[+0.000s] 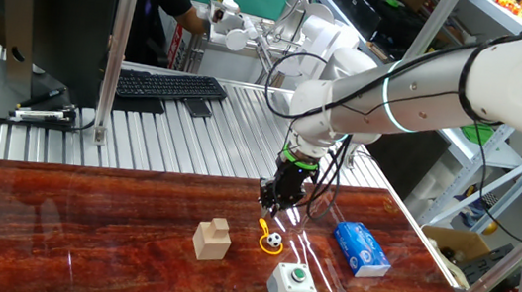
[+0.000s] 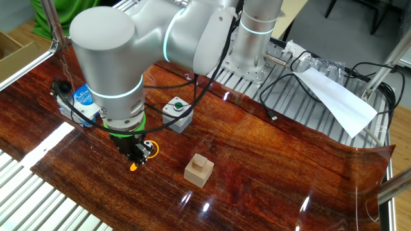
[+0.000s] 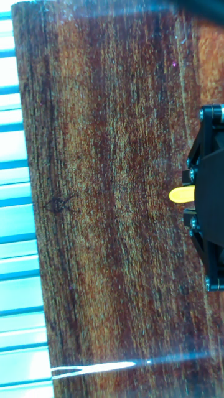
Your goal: Remove the bubble ring from the ball
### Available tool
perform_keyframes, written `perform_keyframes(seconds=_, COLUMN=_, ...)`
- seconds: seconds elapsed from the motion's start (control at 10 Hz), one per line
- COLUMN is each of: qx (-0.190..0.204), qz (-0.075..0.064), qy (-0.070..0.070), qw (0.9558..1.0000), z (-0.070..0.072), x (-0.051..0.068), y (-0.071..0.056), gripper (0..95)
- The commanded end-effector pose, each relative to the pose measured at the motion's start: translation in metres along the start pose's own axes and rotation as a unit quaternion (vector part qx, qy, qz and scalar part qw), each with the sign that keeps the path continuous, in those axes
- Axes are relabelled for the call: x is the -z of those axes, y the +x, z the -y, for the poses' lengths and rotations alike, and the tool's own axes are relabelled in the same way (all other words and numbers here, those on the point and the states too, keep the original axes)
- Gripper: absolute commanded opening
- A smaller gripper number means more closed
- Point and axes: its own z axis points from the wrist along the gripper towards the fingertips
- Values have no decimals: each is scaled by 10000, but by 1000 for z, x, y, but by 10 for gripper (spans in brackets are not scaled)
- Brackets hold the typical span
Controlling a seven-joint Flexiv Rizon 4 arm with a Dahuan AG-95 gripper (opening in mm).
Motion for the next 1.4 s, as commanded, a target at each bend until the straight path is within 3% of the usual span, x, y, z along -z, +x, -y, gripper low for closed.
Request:
perform_keyframes(seconds=0.1, qx=35, qz=-4, qy=11, qw=10000, z=0, x=1, y=1, gripper=190)
perform_keyframes(seconds=1.4, qx=143, qz=78, qy=71, qw=9998, z=1, x=-15, y=2, gripper=190)
